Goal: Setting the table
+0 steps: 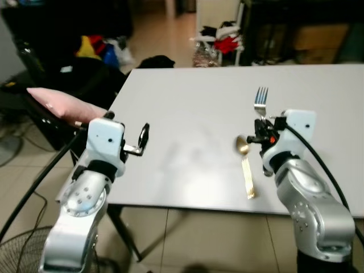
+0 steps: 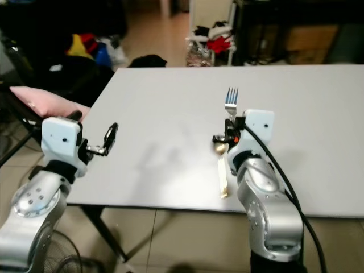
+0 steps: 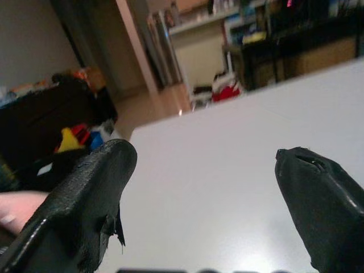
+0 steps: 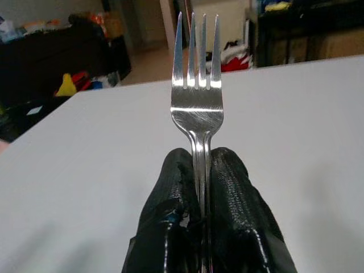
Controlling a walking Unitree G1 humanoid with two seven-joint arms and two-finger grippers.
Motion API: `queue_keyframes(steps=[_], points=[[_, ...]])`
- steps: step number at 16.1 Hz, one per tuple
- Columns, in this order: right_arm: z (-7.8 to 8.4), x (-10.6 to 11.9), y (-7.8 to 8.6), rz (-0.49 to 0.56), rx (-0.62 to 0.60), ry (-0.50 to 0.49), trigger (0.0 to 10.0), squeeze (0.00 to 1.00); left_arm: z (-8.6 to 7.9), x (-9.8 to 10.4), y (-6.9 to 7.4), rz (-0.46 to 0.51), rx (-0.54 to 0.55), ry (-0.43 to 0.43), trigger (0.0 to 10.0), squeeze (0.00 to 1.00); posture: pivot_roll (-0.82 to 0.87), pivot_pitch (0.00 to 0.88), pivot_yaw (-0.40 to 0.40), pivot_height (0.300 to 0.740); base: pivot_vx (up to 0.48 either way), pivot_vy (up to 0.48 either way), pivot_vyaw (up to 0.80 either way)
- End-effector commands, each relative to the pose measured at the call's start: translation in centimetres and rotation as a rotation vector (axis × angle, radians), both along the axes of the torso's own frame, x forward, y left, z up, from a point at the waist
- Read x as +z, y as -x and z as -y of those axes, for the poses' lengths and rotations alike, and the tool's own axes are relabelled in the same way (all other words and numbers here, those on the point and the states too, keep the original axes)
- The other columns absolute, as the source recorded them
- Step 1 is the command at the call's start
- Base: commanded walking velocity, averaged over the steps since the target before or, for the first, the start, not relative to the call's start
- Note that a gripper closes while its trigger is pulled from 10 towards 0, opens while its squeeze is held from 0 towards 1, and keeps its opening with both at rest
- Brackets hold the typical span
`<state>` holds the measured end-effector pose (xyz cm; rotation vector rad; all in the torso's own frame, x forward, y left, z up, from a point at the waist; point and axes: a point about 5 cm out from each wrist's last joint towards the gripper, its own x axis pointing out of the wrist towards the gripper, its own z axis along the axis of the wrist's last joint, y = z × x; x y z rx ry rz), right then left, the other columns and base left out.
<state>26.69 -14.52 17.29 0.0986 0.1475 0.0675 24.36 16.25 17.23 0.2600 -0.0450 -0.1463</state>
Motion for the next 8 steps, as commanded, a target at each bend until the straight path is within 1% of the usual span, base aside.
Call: queue_keyframes(steps=[1, 3, 4, 6, 8], points=[[-0.4, 0.6, -0.4, 0.018, 0.033, 0.009, 10.0, 0.0, -0.2, 0.1, -0.1, 0.002, 0.02, -0.014, 10.0, 0.0, -0.08, 0.0, 0.074, 0.74, 0.0, 0.0, 0.0], [-0.7, 0.5, -0.7, -0.004, 0.08, 0.011, 10.0, 0.0, -0.4, 0.0, 0.0, 0.003, 0.038, 0.0, 10.0, 0.0, -0.08, 0.0, 0.071, 0.74, 0.0, 0.0, 0.0], [-1.1, 0.2, -0.9, -0.028, 0.115, 0.011, 10.0, 0.0, -0.6, 0.0, 0.1, 0.002, 0.043, 0.012, 10.0, 0.0, -0.07, 0.0, 0.071, 0.74, 0.0, 0.0, 0.0], [-2.0, -0.4, -1.5, -0.086, 0.158, 0.042, 10.0, 0.0, -0.6, 0.0, 0.2, -0.017, 0.018, -0.009, 10.0, 0.0, -0.06, 0.0, 0.072, 0.74, 0.0, 0.0, 0.0], [-2.8, -1.3, -2.5, -0.158, 0.15, 0.042, 10.0, 0.0, -0.7, -0.1, 0.6, -0.037, -0.022, -0.034, 10.0, 0.0, -0.05, 0.0, 0.067, 0.74, 0.0, 0.0, 0.0]])
